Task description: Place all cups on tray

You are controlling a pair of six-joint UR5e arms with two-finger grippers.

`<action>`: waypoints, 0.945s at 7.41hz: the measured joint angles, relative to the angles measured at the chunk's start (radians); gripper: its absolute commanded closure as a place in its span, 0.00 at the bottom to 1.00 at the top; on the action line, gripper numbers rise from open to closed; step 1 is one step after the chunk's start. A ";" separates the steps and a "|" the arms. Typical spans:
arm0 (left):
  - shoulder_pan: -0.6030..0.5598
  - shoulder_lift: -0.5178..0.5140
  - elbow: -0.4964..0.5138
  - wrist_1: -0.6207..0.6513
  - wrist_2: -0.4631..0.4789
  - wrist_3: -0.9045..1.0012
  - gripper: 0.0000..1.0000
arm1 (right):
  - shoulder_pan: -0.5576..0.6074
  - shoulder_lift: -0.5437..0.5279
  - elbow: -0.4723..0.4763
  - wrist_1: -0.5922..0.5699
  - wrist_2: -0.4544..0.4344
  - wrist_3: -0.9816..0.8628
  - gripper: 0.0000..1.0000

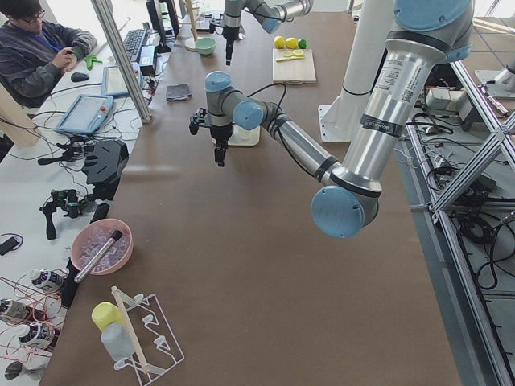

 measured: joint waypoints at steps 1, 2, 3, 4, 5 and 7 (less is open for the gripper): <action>-0.060 0.066 -0.030 0.011 -0.001 0.100 0.02 | 0.079 -0.076 0.051 -0.032 0.050 -0.133 0.00; -0.137 0.137 -0.051 0.022 -0.002 0.226 0.02 | 0.162 -0.156 0.079 -0.045 0.111 -0.267 0.00; -0.230 0.203 -0.056 0.028 -0.003 0.357 0.02 | 0.239 -0.238 0.093 -0.049 0.162 -0.391 0.00; -0.339 0.265 -0.048 0.031 -0.011 0.489 0.02 | 0.310 -0.326 0.100 -0.050 0.193 -0.518 0.00; -0.441 0.322 -0.024 0.032 -0.043 0.621 0.02 | 0.379 -0.410 0.103 -0.052 0.207 -0.643 0.00; -0.591 0.424 0.050 0.025 -0.136 0.807 0.02 | 0.487 -0.534 0.096 -0.051 0.209 -0.827 0.00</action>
